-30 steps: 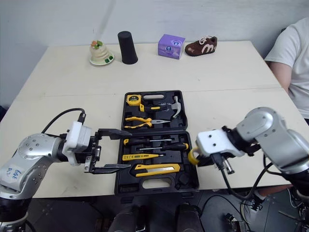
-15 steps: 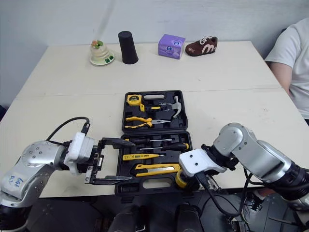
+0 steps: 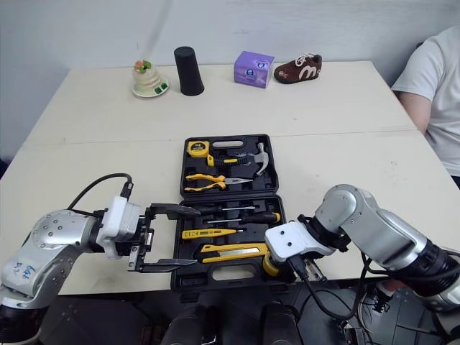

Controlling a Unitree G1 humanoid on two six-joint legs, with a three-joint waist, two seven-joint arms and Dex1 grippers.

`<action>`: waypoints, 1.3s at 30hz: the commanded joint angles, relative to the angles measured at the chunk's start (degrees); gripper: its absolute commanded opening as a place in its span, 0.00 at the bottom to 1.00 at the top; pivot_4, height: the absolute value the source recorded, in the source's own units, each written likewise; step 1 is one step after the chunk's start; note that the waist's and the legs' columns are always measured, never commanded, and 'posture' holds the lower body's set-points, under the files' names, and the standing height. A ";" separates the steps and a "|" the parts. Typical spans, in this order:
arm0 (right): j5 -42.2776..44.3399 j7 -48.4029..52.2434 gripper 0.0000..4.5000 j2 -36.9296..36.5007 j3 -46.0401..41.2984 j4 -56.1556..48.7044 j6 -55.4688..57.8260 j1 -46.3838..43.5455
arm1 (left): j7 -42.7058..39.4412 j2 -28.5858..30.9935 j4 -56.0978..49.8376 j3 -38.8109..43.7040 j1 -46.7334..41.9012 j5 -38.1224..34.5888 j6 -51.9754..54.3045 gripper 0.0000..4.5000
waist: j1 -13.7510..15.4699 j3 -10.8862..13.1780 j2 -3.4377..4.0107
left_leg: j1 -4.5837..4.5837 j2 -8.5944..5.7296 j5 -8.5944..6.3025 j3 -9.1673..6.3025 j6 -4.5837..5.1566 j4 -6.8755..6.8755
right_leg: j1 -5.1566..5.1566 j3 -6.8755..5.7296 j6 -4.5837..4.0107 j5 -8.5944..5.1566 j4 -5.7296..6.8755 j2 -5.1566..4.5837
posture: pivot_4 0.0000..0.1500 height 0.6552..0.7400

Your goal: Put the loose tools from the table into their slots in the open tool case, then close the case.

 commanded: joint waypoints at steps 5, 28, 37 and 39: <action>1.24 3.36 0.58 0.01 0.50 -0.38 0.70 -1.73 | 2.90 -0.88 -1.81 0.63 -0.20 -2.15 1.58 1.00 | 0.09 -0.01 -0.01 | 0.00 -0.02 0.00 0.00 0.00 -0.02 | -0.01 0.00 0.00 0.00 0.00 -0.01 | 1.00 1.00; 20.46 0.18 0.04 0.79 -12.73 10.21 -19.24 12.32 | 0.33 2.61 -0.07 1.46 0.32 -2.20 2.82 1.00 | 0.22 -0.05 -0.18 | -0.01 0.00 -0.02 -0.07 0.03 0.01 | 0.07 0.01 -0.01 0.00 -0.05 -0.04 | 1.00 1.00; 14.97 -3.78 0.01 9.23 -13.21 16.69 -19.14 15.97 | 0.20 3.00 0.57 1.59 -0.20 -2.46 3.70 1.00 | 0.11 -0.05 -0.18 | 0.02 0.01 0.00 -0.03 0.02 -0.02 | 0.03 -0.05 -0.01 0.00 0.01 0.03 | 1.00 1.00; 10.77 -3.37 0.01 8.99 -11.18 19.24 -21.31 17.63 | 0.40 3.20 0.28 1.86 0.24 -2.53 3.95 1.00 | 0.11 -0.05 -0.18 | 0.01 0.00 0.00 -0.03 0.03 -0.01 | 0.03 -0.05 0.00 0.00 0.00 0.02 | 1.00 1.00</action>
